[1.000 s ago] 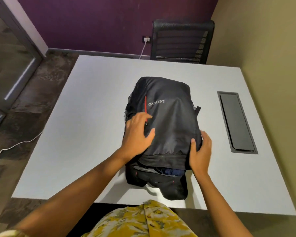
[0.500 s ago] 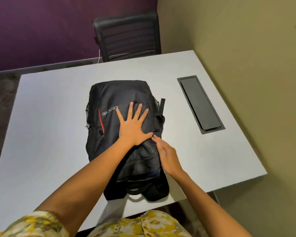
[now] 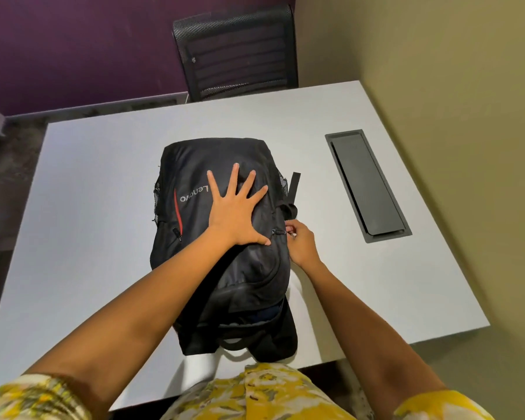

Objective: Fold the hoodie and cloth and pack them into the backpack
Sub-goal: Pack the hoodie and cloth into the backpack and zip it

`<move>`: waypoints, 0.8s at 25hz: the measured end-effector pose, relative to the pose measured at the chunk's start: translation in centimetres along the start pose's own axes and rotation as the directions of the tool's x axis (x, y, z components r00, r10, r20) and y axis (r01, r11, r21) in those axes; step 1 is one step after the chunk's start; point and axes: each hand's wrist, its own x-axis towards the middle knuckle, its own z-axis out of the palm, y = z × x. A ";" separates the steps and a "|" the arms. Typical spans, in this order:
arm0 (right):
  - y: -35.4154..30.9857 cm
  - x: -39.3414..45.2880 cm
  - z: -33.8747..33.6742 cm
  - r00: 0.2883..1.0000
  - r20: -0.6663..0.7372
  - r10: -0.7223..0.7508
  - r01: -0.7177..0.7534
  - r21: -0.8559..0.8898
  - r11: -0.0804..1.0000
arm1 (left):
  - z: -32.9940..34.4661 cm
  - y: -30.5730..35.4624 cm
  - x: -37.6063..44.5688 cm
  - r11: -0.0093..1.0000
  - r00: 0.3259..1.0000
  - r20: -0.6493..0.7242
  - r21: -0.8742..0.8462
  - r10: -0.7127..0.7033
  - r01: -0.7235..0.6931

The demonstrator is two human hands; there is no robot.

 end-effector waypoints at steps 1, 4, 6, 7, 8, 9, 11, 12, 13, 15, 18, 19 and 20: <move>0.0 0.5 0.2 0.999 -0.020 0.025 -0.025 -0.018 1.000 | -0.3 -0.4 0.6 1.000 1.000 -0.004 -0.008 0.002 -0.002; 0.2 1.8 -0.2 0.993 0.107 0.043 -0.020 -0.210 0.978 | -0.9 -1.2 2.2 0.999 0.999 0.036 -0.031 0.020 -0.019; 0.3 2.3 -0.7 0.975 0.219 0.018 0.063 -0.356 0.932 | -1.1 -1.1 3.2 0.998 0.998 0.060 -0.050 0.027 -0.024; 0.1 2.3 -1.0 0.969 0.249 -0.003 0.109 -0.413 0.904 | -1.1 -1.0 3.6 0.997 0.997 0.069 -0.069 0.023 -0.018; 0.0 2.1 -1.4 0.967 0.253 -0.031 0.146 -0.453 0.879 | -1.2 -0.9 4.1 0.996 0.996 0.086 -0.093 0.017 -0.009; -0.2 1.8 -1.8 0.970 0.238 -0.053 0.165 -0.478 0.863 | -1.2 -0.8 4.7 0.994 0.993 0.115 -0.113 0.013 0.000; -0.3 0.9 -2.4 0.974 0.206 -0.092 0.185 -0.492 0.851 | -1.5 -0.5 5.7 0.991 0.981 0.193 -0.129 0.004 0.021; -0.3 0.5 -2.6 0.975 0.196 -0.105 0.189 -0.482 0.855 | -1.6 -0.4 6.2 0.992 0.972 0.233 -0.125 -0.003 0.033; -0.3 0.0 -2.8 0.975 0.192 -0.108 0.187 -0.466 0.865 | -1.7 -0.3 6.6 0.993 0.964 0.265 -0.115 -0.009 0.040; -0.2 -1.0 -2.9 0.976 0.188 -0.106 0.178 -0.422 0.889 | -1.8 -0.1 7.1 0.995 0.955 0.296 -0.084 -0.020 0.047; 0.7 -3.1 -2.8 0.970 0.162 -0.181 0.231 -0.376 0.897 | -1.6 0.2 7.4 0.998 0.951 0.308 -0.035 -0.032 0.045; 1.1 -3.9 -2.6 0.967 0.147 -0.209 0.249 -0.362 0.898 | -1.5 0.3 7.4 0.999 0.950 0.309 -0.019 -0.036 0.044; 1.5 -4.8 -2.4 0.964 0.136 -0.229 0.263 -0.343 0.902 | -1.4 0.5 7.5 0.999 0.950 0.309 -0.001 -0.040 0.043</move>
